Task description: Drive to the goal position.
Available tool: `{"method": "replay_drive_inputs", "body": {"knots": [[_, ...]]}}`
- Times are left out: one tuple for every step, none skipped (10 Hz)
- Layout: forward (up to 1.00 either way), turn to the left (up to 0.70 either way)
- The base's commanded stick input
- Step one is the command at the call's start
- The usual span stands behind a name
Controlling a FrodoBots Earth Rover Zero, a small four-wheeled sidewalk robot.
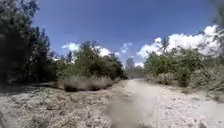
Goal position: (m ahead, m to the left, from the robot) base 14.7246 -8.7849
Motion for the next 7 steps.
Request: {"method": "replay_drive_inputs", "body": {"knots": [[0.44,0.02],[0.44,0.02],[0.44,0.02],[0.44,0.02],[0.44,0.02],[0.44,0.02],[0.44,0.02]]}}
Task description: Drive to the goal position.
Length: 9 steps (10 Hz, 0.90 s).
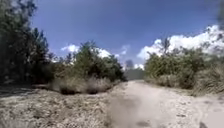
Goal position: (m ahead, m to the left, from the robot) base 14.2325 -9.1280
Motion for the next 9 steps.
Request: {"method": "replay_drive_inputs", "body": {"knots": [[0.44,0.02],[0.44,0.02],[0.44,0.02],[0.44,0.02],[0.44,0.02],[0.44,0.02],[0.44,0.02],[0.44,0.02],[0.44,0.02]]}}
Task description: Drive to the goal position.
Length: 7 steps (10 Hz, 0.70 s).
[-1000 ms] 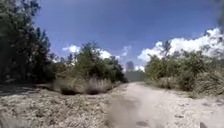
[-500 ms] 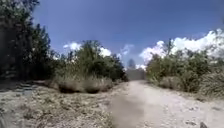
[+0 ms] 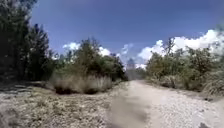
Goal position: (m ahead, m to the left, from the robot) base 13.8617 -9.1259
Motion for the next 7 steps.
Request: {"method": "replay_drive_inputs", "body": {"knots": [[0.44,0.02],[0.44,0.02],[0.44,0.02],[0.44,0.02],[0.44,0.02],[0.44,0.02],[0.44,0.02]]}}
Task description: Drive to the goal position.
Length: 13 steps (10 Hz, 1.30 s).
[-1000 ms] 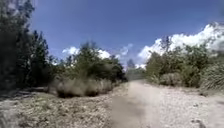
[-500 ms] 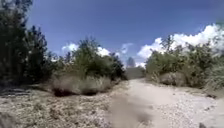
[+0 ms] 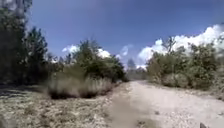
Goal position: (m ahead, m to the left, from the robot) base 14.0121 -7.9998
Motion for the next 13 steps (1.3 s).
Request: {"method": "replay_drive_inputs", "body": {"knots": [[0.44,0.02],[0.44,0.02],[0.44,0.02],[0.44,0.02],[0.44,0.02],[0.44,0.02],[0.44,0.02],[0.44,-0.16],[0.44,-0.27],[0.44,-0.27],[0.44,-0.27],[0.44,-0.27],[0.44,-0.27]]}}
